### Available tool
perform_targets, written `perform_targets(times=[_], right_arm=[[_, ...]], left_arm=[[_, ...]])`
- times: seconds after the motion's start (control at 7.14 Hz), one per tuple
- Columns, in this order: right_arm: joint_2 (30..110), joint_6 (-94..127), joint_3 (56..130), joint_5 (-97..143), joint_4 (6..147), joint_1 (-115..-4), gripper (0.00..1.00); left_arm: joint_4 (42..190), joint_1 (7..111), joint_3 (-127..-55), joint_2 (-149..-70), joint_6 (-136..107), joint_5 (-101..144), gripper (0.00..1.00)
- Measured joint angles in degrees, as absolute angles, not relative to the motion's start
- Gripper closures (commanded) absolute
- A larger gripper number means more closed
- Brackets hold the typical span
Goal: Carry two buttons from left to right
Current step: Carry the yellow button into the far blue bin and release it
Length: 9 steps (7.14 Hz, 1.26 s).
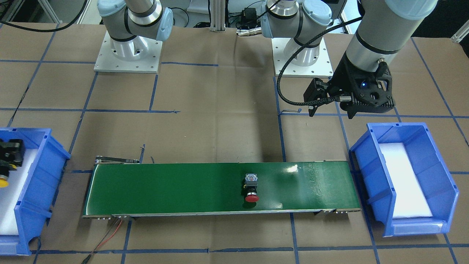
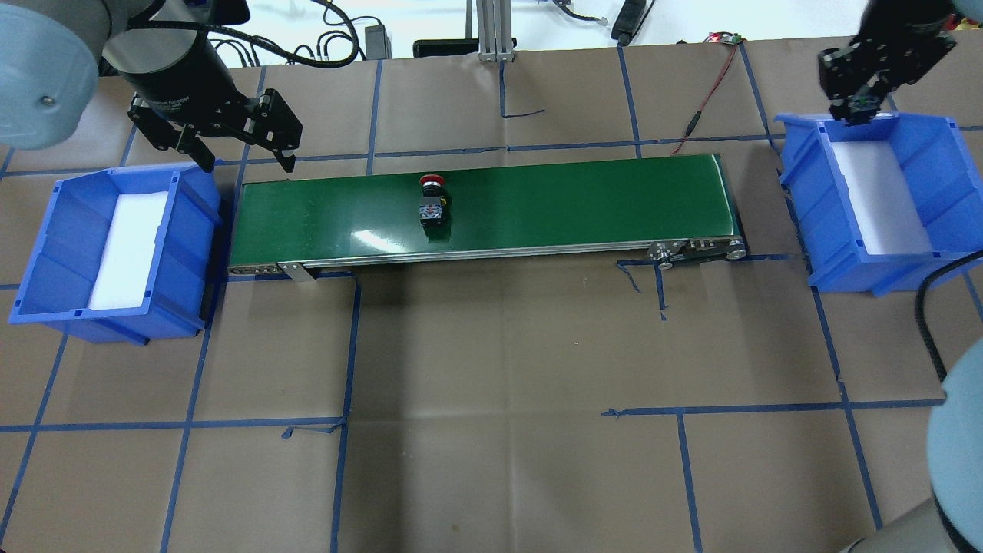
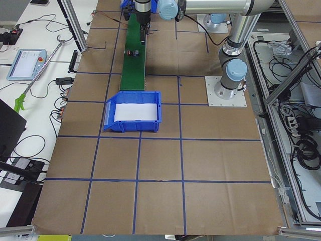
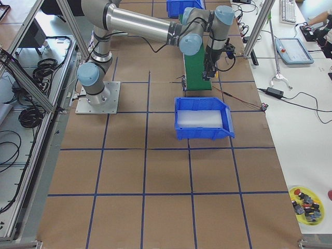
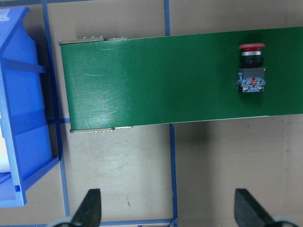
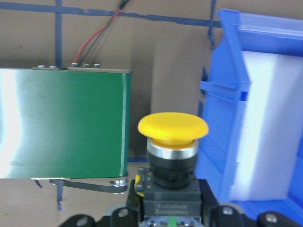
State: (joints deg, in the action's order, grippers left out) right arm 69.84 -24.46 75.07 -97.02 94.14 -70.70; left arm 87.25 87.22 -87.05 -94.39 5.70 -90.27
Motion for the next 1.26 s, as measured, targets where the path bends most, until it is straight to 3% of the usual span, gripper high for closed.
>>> perform_targets(times=[0.28, 0.84, 1.26], right_arm=[[68.32, -31.07, 76.56, -96.93, 95.72, -63.98, 0.96], [67.57, -34.54, 90.83, -96.7, 111.73, -61.28, 0.95], [67.19, -34.71, 97.11, -96.75, 116.69, -61.23, 0.95]], left_arm=[[87.2, 87.19, -87.07, -94.39, 5.73, -90.26, 0.0], [87.21, 87.19, -87.16, -94.4, 5.72, -90.26, 0.0], [87.19, 87.19, -87.19, -94.4, 5.6, -90.26, 0.0]])
